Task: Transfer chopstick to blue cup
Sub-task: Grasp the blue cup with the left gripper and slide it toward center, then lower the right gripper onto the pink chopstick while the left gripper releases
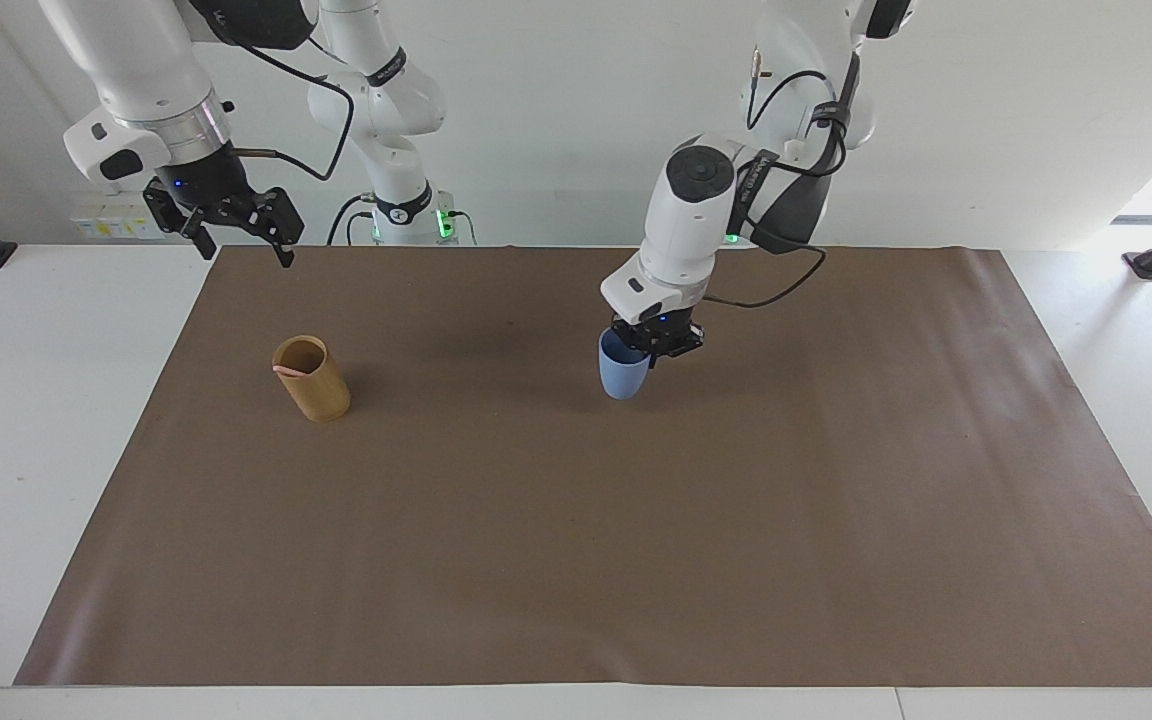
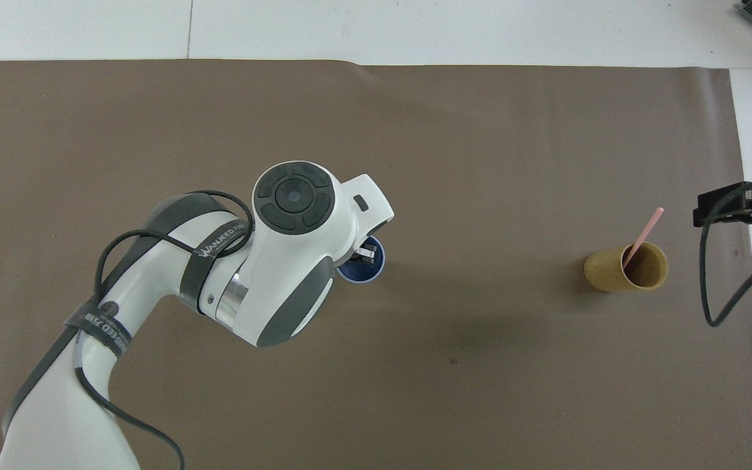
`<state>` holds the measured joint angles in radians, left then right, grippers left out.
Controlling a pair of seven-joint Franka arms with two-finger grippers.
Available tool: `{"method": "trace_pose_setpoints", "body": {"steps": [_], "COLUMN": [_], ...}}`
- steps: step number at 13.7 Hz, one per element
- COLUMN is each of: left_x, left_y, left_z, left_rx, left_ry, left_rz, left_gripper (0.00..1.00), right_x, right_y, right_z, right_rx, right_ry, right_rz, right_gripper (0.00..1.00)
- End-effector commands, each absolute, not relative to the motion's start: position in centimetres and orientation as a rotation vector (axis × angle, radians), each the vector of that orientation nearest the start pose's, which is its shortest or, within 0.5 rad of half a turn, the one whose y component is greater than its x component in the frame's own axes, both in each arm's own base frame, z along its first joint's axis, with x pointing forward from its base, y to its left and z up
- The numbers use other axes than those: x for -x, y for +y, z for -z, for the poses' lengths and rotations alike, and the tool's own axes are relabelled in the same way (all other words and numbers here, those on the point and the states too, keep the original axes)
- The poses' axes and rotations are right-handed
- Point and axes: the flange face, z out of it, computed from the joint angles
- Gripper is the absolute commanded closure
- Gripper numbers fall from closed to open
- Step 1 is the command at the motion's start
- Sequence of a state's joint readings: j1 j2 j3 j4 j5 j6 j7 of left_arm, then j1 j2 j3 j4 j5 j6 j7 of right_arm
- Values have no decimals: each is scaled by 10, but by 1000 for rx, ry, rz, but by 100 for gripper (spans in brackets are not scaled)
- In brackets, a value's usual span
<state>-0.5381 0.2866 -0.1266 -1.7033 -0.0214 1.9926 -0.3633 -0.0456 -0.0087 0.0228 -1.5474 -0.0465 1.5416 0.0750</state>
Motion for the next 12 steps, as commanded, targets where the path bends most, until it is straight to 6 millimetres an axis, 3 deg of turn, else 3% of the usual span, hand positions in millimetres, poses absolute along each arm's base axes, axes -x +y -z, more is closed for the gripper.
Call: {"method": "trace_pose_setpoints", "body": {"steps": [1,3,8,9,10,12], "left_x": [-524,-516,-523,-524,-527,-531], "left_y": [-404,-429,-436,-435,-435,-433], "left_z": [-401,-389,-375,-375,-376,-376], "left_rx": [3133,3126,3143,3146,3156,3171], "left_ry": [445,487,445,443,438,432], "left_rz": [-65,-69,-43,-37,-20,21], "left_gripper": [100,100,100,100,100,63], "right_x": [-551,-562,-577,-579,-579,-578], "right_y": [-21,-22,-20,-23,-34,-42], "right_z": [-626,-617,-548,-524,-519,-507], "right_rx": [3180,3179,3148,3149,3152,3154], "right_ry": [83,51,-50,-121,-184,-266], "right_rz": [141,201,248,274,324,318], "right_gripper": [0,0,0,0,0,0]}}
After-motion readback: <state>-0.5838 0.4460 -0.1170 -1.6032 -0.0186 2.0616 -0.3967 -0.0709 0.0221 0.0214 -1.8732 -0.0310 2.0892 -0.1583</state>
